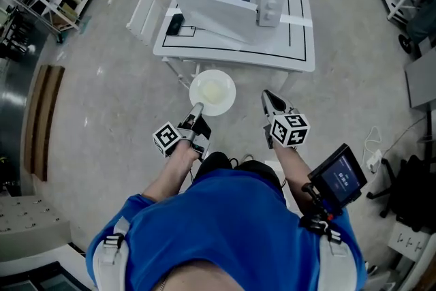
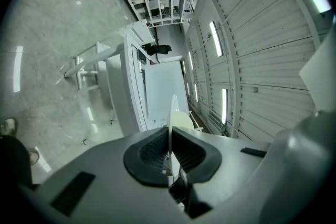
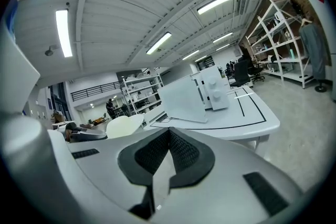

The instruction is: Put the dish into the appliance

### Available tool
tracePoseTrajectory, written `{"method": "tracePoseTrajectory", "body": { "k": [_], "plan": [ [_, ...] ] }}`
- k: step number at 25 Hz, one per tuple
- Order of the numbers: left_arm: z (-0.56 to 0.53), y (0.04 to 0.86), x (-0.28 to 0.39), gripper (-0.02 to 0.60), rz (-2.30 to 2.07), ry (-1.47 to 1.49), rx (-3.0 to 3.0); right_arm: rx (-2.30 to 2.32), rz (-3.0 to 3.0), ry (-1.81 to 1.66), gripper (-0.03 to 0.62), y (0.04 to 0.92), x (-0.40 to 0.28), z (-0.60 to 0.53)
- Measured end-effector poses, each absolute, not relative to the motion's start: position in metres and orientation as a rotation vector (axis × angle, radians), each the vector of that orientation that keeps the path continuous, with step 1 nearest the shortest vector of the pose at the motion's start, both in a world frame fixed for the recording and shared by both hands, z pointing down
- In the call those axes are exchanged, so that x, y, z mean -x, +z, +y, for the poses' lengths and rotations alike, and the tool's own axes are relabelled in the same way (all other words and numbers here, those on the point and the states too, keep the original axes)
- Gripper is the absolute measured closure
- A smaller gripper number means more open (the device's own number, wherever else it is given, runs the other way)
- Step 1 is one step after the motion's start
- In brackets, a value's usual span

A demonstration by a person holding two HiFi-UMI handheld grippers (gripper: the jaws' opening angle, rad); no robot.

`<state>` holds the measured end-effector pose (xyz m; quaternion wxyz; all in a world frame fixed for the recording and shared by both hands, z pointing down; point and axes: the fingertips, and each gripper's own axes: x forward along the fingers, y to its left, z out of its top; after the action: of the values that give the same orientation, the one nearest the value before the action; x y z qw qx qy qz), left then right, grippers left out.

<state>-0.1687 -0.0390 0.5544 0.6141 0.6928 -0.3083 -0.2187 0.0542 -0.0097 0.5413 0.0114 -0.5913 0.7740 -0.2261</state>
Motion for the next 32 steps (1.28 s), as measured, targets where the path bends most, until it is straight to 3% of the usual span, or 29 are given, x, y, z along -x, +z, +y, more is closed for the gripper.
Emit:
{"method": "tracePoseTrajectory", "body": {
  "k": [26,32],
  "plan": [
    [-0.222,0.554,0.142,0.565,-0.674,-0.467,-1.595,1.958,2.491,-0.470,0.592,0.518,-0.101,-0.211],
    [-0.231,0.555,0.136,0.565,-0.699,-0.501,-1.557,1.954,2.544,-0.420,0.546,0.511,-0.111,-0.238]
  ]
}}
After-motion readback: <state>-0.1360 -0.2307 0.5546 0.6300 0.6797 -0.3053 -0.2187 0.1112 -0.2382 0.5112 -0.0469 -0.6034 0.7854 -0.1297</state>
